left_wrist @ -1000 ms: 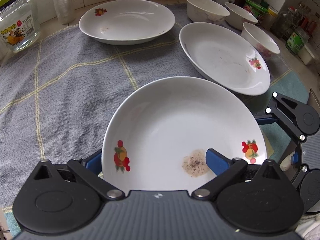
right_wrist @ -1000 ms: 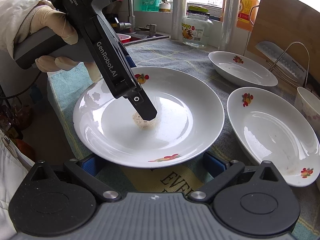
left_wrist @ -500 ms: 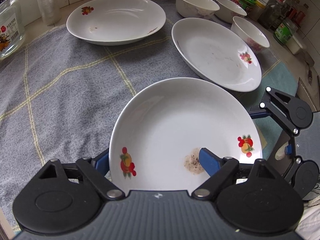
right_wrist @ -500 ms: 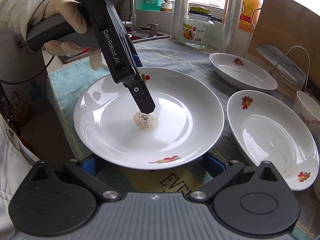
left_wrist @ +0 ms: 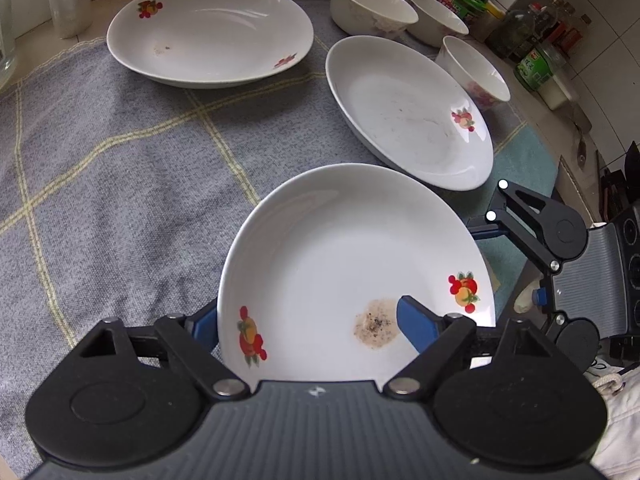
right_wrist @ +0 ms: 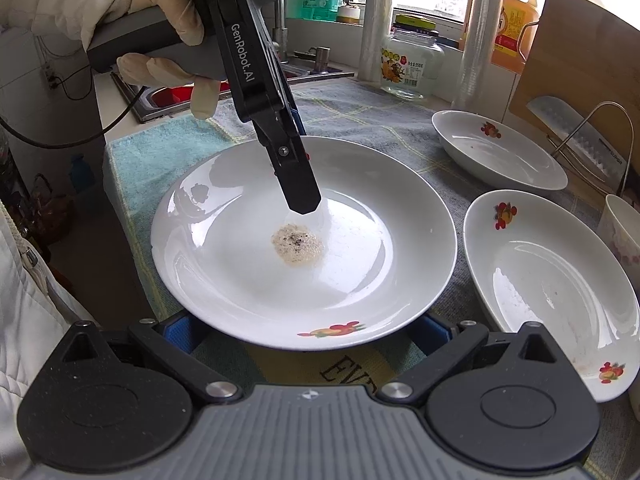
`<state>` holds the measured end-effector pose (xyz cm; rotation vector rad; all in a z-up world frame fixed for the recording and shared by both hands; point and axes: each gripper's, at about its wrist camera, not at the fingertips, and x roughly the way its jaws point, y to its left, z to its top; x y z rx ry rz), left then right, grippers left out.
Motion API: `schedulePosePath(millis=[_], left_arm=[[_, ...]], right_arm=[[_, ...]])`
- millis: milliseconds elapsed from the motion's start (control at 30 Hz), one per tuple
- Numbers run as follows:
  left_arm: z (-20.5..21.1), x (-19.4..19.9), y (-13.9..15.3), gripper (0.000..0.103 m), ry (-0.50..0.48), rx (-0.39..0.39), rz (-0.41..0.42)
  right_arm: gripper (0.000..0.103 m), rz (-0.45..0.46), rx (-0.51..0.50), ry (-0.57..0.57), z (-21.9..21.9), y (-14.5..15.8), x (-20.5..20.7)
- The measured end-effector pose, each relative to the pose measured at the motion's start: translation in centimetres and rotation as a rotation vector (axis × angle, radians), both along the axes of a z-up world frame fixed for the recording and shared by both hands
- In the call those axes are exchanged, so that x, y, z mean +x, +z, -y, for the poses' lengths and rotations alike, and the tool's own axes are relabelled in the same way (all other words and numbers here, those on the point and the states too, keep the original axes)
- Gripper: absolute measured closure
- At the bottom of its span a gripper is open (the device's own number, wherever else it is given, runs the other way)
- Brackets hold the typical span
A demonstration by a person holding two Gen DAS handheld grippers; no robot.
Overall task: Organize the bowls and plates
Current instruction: 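Lift the residue plate off the towel with the left tool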
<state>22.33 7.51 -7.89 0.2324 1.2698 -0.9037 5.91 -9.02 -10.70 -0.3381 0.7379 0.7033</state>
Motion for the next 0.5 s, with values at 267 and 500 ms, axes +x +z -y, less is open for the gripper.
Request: schedulePosePath(millis=[267, 500], left_arm=[[-0.24, 0.66, 0.12, 0.017, 0.007, -0.003, -0.028], [-0.46, 0.59, 0.47, 0.018, 0.008, -0.009, -0.012]], right_arm=[[0.0, -0.012, -0.009, -0.009, -0.44, 0.13, 0.13], [0.0, -0.032, 0.012, -0.023, -0.31, 0.53, 0.35]])
